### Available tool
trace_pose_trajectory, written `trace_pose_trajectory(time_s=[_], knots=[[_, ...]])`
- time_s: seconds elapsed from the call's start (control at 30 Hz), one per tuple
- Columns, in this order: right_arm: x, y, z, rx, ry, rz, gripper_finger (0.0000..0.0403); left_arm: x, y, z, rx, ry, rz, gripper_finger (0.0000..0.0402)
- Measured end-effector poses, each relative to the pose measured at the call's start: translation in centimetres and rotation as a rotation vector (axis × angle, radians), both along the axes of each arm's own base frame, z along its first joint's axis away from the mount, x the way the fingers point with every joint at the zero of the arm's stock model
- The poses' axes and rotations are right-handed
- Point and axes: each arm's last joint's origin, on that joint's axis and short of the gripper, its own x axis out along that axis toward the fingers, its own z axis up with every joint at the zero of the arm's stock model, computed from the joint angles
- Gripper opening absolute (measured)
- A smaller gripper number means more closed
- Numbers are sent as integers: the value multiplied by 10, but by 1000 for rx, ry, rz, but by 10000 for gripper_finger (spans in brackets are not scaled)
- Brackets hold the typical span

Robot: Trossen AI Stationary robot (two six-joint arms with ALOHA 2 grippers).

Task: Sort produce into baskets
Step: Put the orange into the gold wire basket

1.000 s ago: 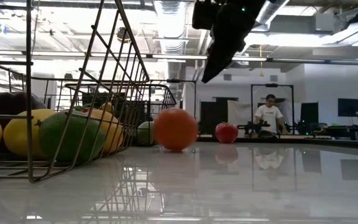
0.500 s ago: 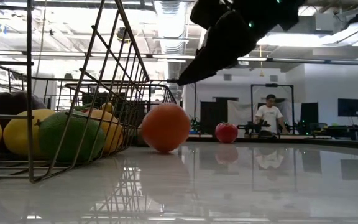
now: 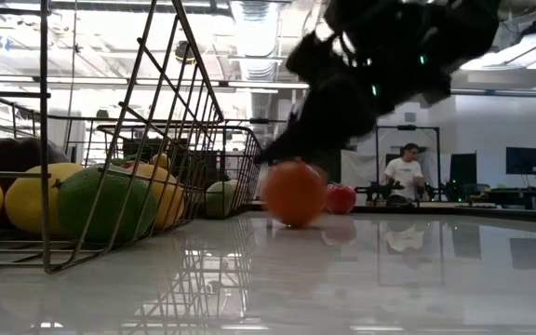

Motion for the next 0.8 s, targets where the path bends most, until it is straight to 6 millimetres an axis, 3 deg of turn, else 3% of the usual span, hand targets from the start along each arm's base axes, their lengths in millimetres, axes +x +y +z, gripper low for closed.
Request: trace_pose_trajectory(time_s=[0.17,0.4,0.63,0.8], knots=[[2,-2,-15,-32,46,-56,360,0,0,0,-4,1,1,242],[-1,-4,-11,-48,71,-65,360,0,0,-1,-1,10,1,242],[-9,-4,39,-71,-72,-47,360,0,0,-1,-2,8,1,242],[-27,-7,57,-68,11,-68,360,0,0,-1,-3,7,1,242]])
